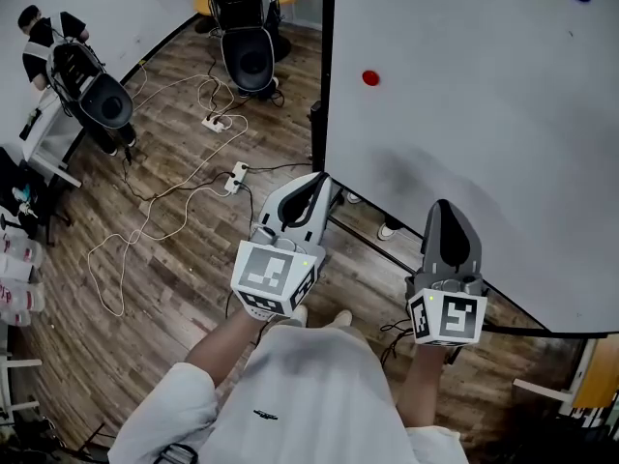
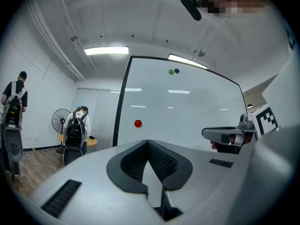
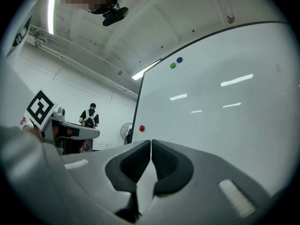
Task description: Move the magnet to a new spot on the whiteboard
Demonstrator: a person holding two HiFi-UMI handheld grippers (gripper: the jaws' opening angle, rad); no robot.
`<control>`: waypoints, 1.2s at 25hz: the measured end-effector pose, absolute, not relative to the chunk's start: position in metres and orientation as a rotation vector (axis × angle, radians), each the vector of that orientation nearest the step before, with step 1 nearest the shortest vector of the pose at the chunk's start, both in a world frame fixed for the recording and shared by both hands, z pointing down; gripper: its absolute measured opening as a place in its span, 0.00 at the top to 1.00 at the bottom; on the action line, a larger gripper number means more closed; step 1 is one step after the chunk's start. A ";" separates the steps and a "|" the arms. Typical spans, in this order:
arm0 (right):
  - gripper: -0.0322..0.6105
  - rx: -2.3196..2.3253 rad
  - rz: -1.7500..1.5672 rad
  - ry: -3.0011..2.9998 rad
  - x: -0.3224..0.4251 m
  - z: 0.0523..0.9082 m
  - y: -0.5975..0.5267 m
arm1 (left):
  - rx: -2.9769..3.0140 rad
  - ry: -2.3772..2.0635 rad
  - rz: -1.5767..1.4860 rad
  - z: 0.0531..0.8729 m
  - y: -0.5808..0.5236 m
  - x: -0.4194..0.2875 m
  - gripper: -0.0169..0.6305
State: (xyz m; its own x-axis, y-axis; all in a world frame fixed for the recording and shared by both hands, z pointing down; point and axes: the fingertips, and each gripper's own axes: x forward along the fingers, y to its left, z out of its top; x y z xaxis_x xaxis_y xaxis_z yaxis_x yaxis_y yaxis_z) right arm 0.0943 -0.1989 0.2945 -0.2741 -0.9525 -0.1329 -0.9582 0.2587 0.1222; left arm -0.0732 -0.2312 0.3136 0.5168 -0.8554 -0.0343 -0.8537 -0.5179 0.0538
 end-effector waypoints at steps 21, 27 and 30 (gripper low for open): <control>0.94 -1.837 0.271 2.490 0.096 0.311 -0.196 | 2.680 -1.489 -0.074 0.344 -0.212 -0.064 0.96; 0.94 -1.838 0.266 2.501 0.099 0.316 -0.195 | 2.658 -1.454 -0.072 0.352 -0.210 -0.056 0.96; 0.94 -1.841 0.266 2.507 0.100 0.318 -0.194 | 2.666 -1.452 -0.072 0.352 -0.209 -0.054 0.96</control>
State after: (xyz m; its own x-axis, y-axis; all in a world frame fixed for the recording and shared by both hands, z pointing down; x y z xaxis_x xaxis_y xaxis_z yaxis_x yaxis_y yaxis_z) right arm 0.0997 -0.1941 0.3182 -0.3045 -0.9454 -0.1166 -0.9487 0.2901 0.1254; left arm -0.0535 -0.2088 0.3523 0.5429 -0.8397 0.0085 -0.8347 -0.5386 0.1146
